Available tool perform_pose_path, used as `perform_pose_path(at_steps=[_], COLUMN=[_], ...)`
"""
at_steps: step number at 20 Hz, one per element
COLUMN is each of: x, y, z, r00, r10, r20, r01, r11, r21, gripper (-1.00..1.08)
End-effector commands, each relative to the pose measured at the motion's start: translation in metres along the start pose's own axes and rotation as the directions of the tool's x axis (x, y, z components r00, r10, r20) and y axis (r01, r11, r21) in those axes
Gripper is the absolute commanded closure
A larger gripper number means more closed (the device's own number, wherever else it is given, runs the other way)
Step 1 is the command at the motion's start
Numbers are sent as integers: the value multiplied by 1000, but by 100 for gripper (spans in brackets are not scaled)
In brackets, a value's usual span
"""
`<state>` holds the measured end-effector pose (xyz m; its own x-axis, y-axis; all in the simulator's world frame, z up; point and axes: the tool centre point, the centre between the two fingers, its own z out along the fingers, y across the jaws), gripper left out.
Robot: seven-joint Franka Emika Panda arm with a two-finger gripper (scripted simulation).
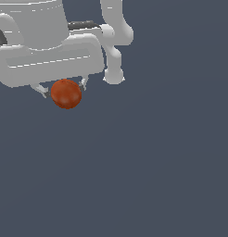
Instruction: Pick up the object and move it to a goal position.
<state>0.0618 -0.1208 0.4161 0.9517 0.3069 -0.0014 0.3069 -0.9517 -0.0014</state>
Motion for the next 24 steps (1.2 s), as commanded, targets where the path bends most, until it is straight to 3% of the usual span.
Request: perform_pose_path(at_steps=[1,24], x=[2,12], y=[5,23], z=[-12,-49], r00=[1000,1000], r10=[0,0], r20=[-2,-1], r01=[0,0], r11=[1000,1000], r21=[-1,-1], gripper=[108,108])
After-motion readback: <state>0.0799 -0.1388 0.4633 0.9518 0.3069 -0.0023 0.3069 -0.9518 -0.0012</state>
